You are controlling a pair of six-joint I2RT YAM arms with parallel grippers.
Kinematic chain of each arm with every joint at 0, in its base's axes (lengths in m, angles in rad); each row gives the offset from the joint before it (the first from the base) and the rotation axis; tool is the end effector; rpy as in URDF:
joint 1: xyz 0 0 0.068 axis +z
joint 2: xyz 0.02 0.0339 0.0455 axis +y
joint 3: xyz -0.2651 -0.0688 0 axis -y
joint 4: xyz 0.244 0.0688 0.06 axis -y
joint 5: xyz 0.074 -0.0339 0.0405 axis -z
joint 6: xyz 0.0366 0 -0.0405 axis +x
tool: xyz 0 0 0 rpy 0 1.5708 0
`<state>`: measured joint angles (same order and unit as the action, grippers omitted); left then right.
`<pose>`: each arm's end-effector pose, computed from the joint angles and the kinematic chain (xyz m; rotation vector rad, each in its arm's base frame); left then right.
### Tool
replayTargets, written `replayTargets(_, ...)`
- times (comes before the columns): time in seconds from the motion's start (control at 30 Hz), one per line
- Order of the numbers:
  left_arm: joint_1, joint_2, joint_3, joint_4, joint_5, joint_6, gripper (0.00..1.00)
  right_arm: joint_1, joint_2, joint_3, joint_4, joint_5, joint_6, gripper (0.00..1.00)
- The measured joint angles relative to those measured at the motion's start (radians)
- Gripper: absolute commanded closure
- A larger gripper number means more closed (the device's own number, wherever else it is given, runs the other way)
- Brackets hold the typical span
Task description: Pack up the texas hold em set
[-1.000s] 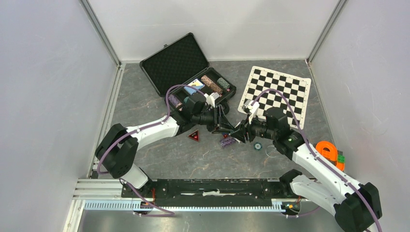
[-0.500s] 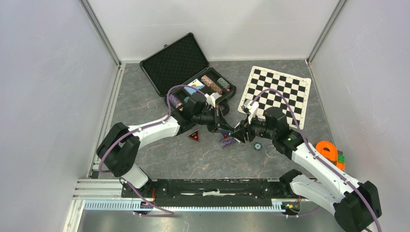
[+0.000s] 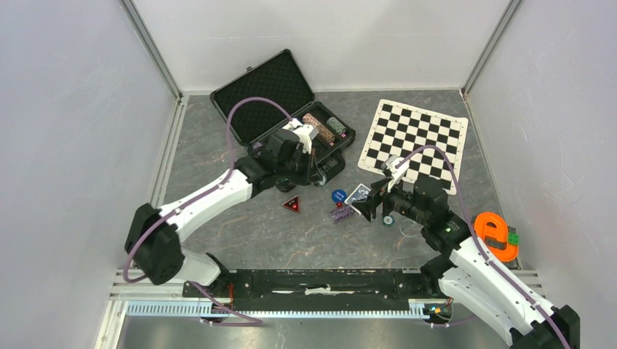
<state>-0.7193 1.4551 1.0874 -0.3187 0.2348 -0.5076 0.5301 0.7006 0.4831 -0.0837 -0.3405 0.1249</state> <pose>0.2377 -0.2195 0.2756 0.3866 2.3712 -0.8852 0.1423 0.0976 0.2581 -0.6216 1.8234 0.7639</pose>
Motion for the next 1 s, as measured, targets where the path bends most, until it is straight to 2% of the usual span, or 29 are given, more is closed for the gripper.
replayTargets(0.23,0.0,-0.207,-0.124,0.045,-0.178,0.441,0.98,0.0,-0.021,-0.051,0.0,0.035,0.039,0.12)
replayTargets(0.43,0.001,-0.187,-0.173,0.036,-0.225,0.698,0.98,0.0,-0.008,-0.053,0.006,0.032,0.055,0.12)
replayTargets(0.7,0.002,-0.1,-0.172,0.04,-0.241,0.816,0.98,0.0,0.009,-0.053,0.008,0.028,0.058,0.12)
replayTargets(1.0,0.018,-0.04,-0.171,0.039,-0.301,0.869,0.98,0.0,0.016,-0.053,0.008,0.029,0.058,0.12)
